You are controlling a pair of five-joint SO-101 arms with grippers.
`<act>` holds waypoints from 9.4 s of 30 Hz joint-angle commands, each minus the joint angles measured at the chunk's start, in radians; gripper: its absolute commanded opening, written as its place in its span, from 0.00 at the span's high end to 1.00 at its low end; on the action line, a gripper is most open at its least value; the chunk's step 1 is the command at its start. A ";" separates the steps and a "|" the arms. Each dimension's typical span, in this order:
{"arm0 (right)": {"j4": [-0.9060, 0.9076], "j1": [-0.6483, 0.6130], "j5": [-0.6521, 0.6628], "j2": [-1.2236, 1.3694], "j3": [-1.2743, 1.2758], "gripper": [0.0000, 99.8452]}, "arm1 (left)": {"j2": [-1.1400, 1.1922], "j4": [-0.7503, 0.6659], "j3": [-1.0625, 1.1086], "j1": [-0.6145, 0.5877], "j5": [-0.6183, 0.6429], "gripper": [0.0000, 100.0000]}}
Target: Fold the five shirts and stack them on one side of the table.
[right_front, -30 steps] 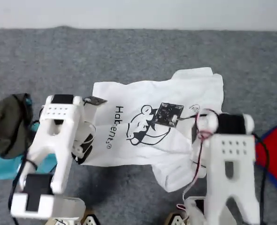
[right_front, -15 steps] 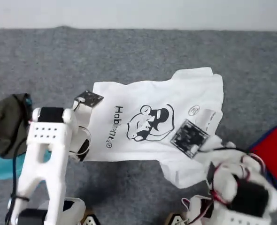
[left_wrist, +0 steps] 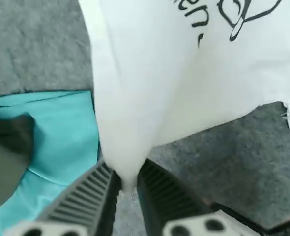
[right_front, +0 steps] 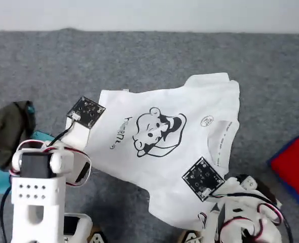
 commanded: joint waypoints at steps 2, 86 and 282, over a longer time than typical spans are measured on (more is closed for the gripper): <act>0.025 0.013 -0.014 -0.005 0.110 0.99 | -0.006 0.032 -0.002 -0.006 -0.015 0.99; -0.202 -0.081 -0.264 1.552 -0.411 0.99 | 0.279 0.011 -0.265 0.002 0.083 0.99; -0.140 0.008 0.005 1.612 -0.919 0.99 | 1.106 0.028 -0.908 0.146 0.169 0.86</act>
